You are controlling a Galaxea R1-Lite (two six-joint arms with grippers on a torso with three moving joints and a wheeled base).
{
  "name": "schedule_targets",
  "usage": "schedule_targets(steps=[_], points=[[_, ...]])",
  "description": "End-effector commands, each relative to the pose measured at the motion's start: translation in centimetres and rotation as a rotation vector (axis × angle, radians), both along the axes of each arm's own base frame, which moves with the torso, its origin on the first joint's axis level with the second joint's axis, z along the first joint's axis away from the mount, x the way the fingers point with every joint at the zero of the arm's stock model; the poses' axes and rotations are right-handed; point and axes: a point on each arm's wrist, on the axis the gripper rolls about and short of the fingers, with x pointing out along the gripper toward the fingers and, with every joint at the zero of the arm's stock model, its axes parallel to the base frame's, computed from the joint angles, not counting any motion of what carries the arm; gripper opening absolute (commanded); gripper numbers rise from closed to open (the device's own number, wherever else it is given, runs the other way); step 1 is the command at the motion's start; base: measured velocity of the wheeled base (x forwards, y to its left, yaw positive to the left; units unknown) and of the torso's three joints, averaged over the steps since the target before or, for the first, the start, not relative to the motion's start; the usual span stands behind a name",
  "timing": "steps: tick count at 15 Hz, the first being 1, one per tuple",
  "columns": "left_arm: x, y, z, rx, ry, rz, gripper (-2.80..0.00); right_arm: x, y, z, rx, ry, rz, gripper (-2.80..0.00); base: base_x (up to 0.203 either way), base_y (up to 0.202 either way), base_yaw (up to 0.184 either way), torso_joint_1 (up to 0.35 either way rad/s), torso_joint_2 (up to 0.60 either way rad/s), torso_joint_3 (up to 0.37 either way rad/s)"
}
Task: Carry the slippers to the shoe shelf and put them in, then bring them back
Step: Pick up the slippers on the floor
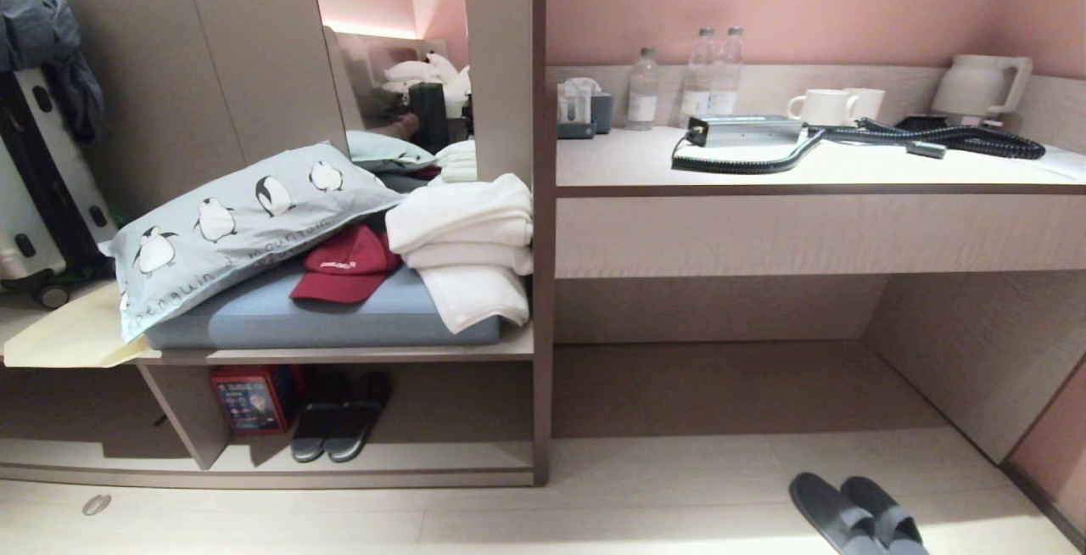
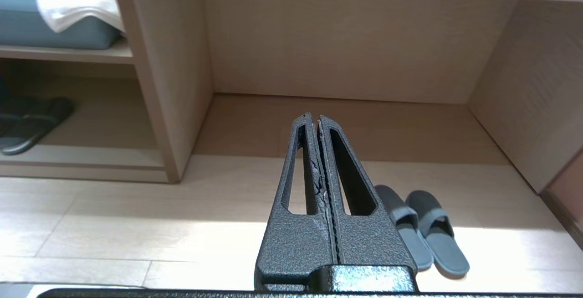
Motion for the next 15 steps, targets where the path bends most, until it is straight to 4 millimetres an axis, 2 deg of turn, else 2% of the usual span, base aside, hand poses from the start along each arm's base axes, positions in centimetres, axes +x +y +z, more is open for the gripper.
schedule_targets(steps=[1, 6, 15], points=[[0.02, 0.0, -0.03, 0.0, 0.002, 0.0, -2.8, 0.0, 0.0, -0.04, -0.001, -0.001, 0.0, -2.8, 0.0, 0.0, 0.0, 0.0, 0.0, 0.0], [0.02, 0.0, -0.03, 0.0, 0.002, 0.0, -2.8, 0.0, 0.0, -0.04, -0.001, -0.001, 0.0, -2.8, 0.0, -0.017, -0.002, 0.001, 0.0, 0.0], [0.03, 0.0, -0.03, 0.0, 0.003, 0.0, -2.8, 0.0, 0.0, -0.04, -0.001, -0.001, 0.0, -2.8, 0.0, -0.191, 0.001, 0.003, 0.0, 0.003]])
